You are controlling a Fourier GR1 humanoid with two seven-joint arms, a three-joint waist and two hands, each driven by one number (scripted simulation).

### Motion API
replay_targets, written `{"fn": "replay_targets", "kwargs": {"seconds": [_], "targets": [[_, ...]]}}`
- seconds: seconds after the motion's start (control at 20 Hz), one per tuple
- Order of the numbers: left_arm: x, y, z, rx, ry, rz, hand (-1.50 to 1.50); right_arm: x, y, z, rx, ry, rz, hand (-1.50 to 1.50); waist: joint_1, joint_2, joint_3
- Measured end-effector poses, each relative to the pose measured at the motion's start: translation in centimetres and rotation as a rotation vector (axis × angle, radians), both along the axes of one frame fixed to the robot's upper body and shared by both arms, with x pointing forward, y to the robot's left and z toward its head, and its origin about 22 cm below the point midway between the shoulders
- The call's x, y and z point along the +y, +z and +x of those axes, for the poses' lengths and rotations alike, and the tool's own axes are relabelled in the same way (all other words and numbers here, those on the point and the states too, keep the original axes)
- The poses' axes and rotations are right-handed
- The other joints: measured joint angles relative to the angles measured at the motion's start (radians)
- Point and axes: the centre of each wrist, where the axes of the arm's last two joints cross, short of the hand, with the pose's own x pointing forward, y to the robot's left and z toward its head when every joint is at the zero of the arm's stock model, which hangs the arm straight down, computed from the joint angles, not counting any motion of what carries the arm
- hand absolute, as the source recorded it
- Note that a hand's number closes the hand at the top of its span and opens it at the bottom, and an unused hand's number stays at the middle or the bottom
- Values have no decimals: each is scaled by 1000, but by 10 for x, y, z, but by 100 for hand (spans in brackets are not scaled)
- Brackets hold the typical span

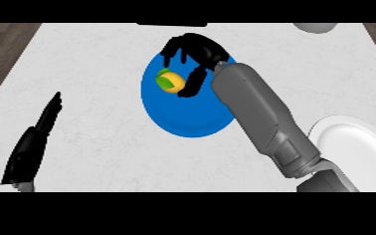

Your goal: Pick the lemon from the plate and place it in the plate

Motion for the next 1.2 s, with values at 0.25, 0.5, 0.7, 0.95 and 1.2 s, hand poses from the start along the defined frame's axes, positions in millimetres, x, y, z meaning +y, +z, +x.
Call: {"fn": "replay_targets", "kwargs": {"seconds": [0.25,0.5,0.7,0.95,1.2], "targets": [[-1,0,5,-1,2,-11,0,-2,-8,2,11,-32,114,-150,-4,2,0],[3,0,0,2,12,-3,0,-13,-1,10,35,-131,314,-150,-11,0,0],[2,-6,-3,5,17,-5,0,-38,8,22,54,-237,421,-150,-16,1,0],[0,-3,-2,-8,14,-6,0,-101,9,36,112,-299,590,-150,-12,6,1],[-3,-3,-3,-14,2,-7,0,-161,8,41,110,-300,689,-150,-2,10,1]]}}
